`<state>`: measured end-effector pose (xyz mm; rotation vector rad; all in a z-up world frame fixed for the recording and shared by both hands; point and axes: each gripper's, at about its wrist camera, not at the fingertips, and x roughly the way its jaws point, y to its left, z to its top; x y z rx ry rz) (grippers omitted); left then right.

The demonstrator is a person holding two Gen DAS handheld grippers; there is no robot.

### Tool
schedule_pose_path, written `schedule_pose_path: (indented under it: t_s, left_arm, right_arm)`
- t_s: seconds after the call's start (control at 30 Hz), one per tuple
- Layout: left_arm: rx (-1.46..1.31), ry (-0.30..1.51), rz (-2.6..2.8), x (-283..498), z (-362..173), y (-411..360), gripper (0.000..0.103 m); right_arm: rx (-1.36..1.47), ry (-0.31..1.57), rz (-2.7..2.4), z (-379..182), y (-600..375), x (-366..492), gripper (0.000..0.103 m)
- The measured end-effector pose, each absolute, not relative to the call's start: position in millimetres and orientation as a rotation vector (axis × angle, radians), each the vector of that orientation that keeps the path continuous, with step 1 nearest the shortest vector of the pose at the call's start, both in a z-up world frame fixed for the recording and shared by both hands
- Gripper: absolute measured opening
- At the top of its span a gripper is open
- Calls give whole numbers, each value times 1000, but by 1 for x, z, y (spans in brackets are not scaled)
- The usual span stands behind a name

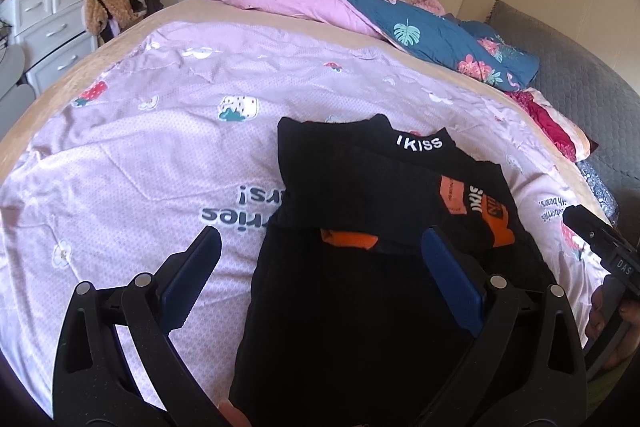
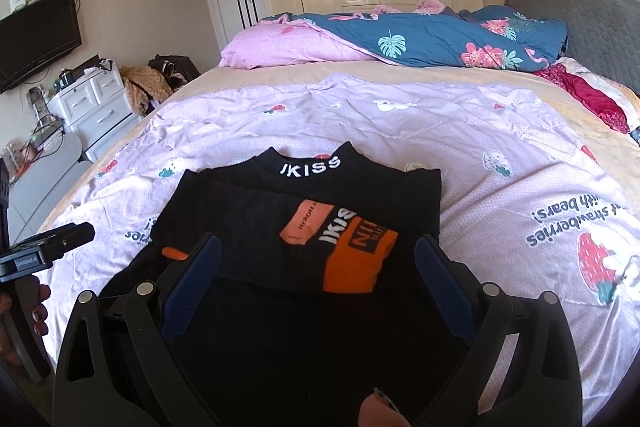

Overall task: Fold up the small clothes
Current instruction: 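Move both open tools back to the shirt's hem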

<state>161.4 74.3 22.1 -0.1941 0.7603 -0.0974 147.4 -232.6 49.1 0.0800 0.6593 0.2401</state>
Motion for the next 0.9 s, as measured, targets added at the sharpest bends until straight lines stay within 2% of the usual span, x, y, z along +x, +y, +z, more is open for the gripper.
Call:
schedule_pose_path:
  t_s: [0.9]
  left_arm:
    - [-219,815,-52,121,2,92,94]
  right_arm:
    - [74,785,233,10,-251,110,97]
